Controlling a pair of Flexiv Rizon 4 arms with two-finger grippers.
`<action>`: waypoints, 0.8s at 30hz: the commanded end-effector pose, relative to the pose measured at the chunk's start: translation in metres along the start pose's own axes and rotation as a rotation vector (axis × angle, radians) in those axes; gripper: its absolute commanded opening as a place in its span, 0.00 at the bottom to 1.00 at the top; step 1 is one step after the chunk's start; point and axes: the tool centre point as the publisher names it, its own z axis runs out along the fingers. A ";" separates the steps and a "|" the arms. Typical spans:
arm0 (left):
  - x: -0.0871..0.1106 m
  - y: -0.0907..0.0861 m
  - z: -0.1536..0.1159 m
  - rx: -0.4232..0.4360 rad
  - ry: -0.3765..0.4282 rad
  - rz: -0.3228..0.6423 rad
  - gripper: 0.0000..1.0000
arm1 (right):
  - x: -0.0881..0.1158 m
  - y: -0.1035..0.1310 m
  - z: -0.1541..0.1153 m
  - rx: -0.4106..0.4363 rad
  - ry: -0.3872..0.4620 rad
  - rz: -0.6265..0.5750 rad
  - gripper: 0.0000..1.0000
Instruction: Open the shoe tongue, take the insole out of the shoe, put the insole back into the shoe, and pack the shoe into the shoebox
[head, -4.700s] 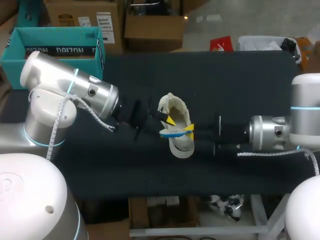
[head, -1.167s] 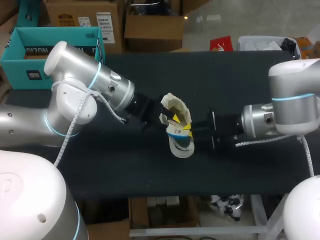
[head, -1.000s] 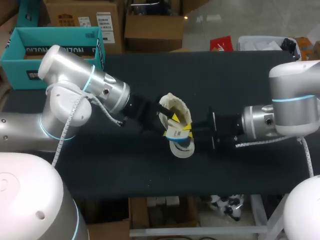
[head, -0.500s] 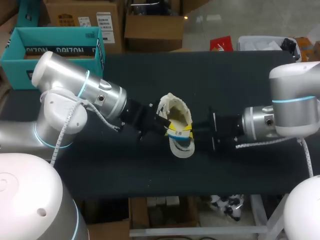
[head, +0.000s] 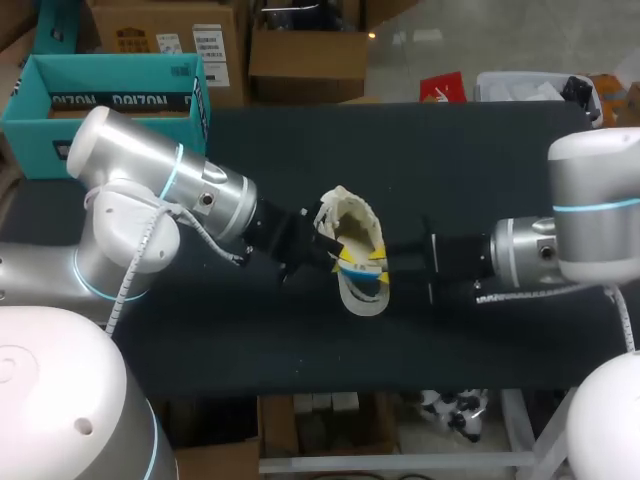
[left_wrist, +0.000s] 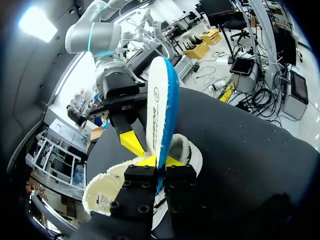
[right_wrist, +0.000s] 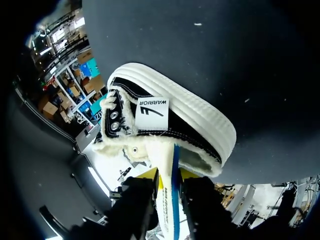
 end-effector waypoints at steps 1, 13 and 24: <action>0.000 0.001 0.004 0.002 -0.006 -0.001 0.00 | -0.001 -0.007 -0.005 -0.019 -0.002 -0.005 0.22; -0.003 0.004 0.011 -0.013 -0.024 -0.003 0.00 | -0.001 0.002 -0.001 0.022 -0.011 -0.007 0.08; -0.010 0.021 0.019 -0.038 -0.020 -0.024 0.00 | 0.006 0.015 0.006 0.011 -0.043 -0.015 0.00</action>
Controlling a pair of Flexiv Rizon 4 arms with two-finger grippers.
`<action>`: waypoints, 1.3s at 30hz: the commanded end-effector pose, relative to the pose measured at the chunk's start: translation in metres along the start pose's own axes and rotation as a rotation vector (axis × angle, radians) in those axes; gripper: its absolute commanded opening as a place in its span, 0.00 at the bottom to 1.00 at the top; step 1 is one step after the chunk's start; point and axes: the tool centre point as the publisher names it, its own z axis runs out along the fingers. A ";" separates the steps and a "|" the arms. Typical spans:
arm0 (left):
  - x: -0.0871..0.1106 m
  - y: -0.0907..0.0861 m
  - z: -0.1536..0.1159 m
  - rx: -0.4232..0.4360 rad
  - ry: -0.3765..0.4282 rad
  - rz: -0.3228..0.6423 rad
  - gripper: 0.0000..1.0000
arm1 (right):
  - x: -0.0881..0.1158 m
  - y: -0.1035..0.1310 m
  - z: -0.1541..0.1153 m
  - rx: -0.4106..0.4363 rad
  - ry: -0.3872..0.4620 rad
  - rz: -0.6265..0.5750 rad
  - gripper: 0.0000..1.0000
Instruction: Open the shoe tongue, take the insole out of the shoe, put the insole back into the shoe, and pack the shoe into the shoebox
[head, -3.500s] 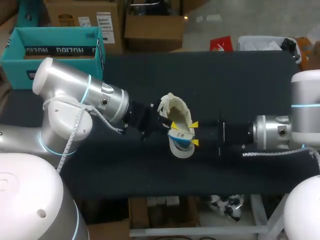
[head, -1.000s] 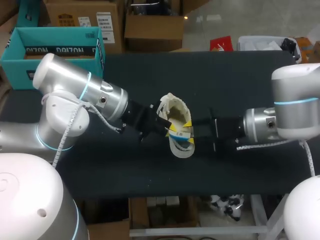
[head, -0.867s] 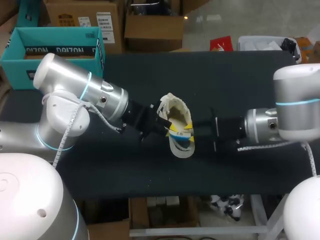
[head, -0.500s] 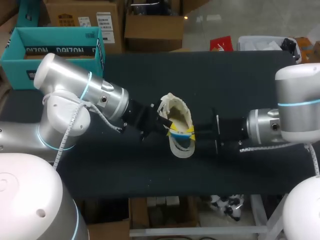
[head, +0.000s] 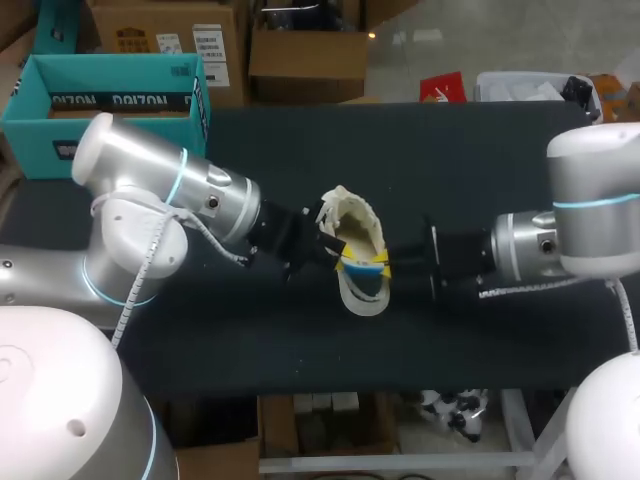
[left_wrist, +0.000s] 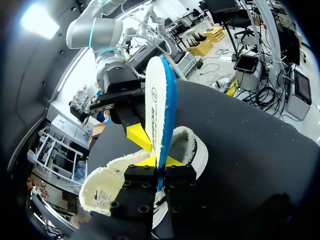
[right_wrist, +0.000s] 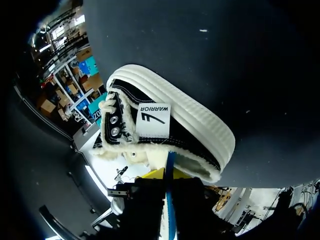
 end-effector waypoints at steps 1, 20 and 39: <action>-0.006 0.008 0.012 -0.003 0.006 -0.011 0.00 | 0.005 0.005 0.006 -0.004 -0.014 0.001 0.00; -0.001 0.013 0.001 0.026 0.011 -0.052 0.48 | 0.006 0.016 0.005 -0.068 -0.037 0.007 0.00; 0.010 -0.017 -0.006 0.059 -0.018 0.015 0.29 | 0.005 0.015 0.001 -0.136 -0.068 0.002 0.00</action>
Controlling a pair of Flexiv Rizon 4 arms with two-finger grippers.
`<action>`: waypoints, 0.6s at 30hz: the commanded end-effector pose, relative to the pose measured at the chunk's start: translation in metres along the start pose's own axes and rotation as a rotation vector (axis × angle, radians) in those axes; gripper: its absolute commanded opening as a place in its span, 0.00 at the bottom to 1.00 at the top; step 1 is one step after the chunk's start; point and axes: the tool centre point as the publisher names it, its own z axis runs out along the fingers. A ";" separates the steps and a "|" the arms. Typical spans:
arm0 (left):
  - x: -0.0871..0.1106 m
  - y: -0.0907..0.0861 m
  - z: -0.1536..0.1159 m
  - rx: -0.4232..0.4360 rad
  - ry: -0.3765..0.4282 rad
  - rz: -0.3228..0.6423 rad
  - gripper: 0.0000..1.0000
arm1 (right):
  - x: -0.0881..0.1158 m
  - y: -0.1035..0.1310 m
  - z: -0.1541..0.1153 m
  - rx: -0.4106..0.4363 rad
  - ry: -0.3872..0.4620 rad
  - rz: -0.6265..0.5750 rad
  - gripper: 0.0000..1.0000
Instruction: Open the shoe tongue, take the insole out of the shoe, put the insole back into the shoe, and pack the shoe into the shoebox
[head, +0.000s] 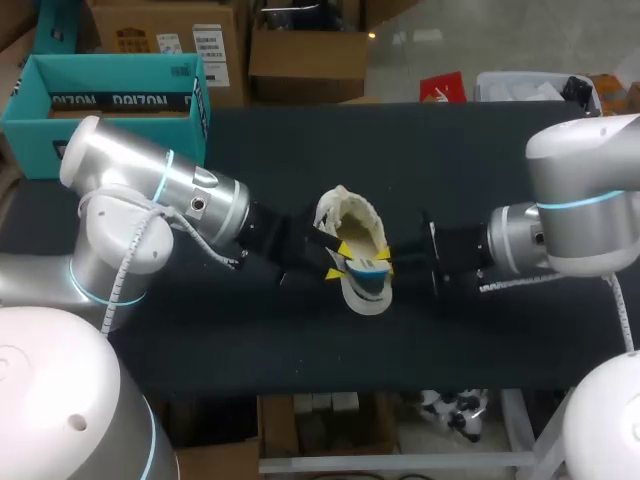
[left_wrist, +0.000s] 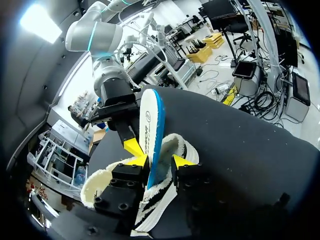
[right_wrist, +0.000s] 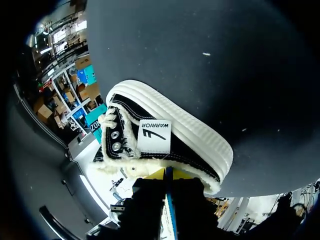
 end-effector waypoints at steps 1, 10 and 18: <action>0.001 -0.005 0.006 -0.011 -0.011 0.008 0.29 | 0.004 -0.003 0.001 -0.021 -0.026 0.001 0.00; 0.000 -0.008 0.007 -0.034 -0.029 0.029 0.00 | 0.003 -0.007 0.001 -0.028 -0.034 0.004 0.02; 0.002 -0.007 0.010 -0.035 -0.037 0.026 0.00 | -0.007 -0.024 -0.006 -0.039 -0.028 0.031 0.41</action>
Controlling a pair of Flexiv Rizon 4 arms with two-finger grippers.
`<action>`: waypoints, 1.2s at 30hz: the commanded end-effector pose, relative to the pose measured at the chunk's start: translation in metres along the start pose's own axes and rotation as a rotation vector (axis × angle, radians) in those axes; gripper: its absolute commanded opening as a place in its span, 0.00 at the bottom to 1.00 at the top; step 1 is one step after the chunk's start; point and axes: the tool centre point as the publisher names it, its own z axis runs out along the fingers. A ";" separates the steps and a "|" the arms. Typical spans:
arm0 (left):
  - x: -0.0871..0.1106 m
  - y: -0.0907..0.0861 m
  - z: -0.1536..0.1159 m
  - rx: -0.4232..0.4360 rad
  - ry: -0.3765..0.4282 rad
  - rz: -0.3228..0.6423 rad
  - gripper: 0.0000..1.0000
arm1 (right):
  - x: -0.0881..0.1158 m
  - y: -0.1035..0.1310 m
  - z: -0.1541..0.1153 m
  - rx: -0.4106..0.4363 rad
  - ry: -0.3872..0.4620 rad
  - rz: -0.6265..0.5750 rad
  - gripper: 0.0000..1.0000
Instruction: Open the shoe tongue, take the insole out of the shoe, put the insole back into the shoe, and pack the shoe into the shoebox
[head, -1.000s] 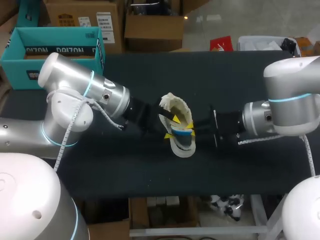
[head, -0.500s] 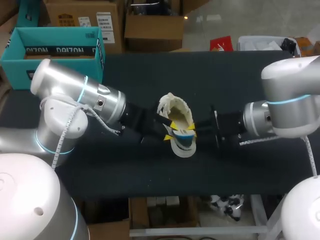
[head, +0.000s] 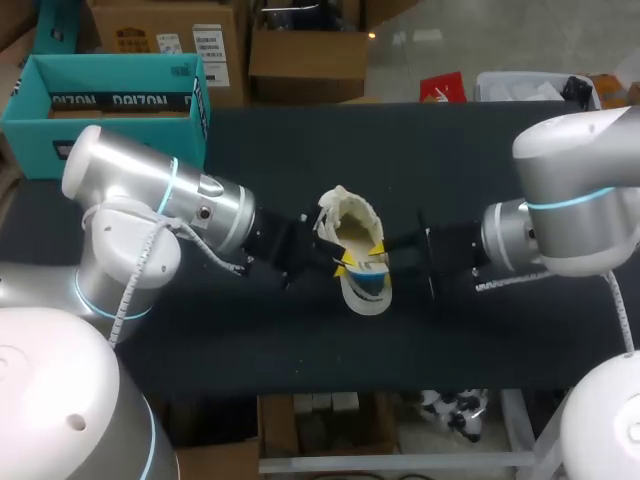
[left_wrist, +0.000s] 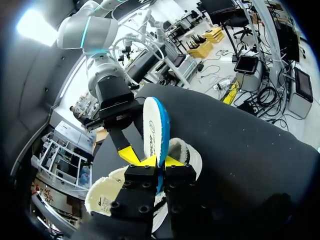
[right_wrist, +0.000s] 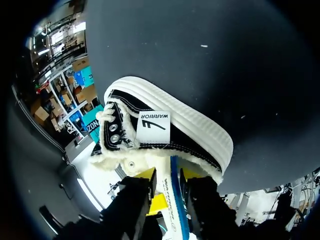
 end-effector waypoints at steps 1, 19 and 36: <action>0.003 0.001 0.005 -0.002 -0.013 -0.002 0.00 | -0.007 -0.011 -0.009 -0.015 0.001 0.007 0.38; 0.005 -0.003 0.007 -0.022 -0.025 0.017 0.00 | -0.007 -0.018 0.002 -0.057 -0.035 -0.057 0.00; -0.006 0.032 0.020 -0.069 -0.002 -0.059 0.00 | 0.004 0.015 0.016 -0.101 -0.055 -0.070 0.00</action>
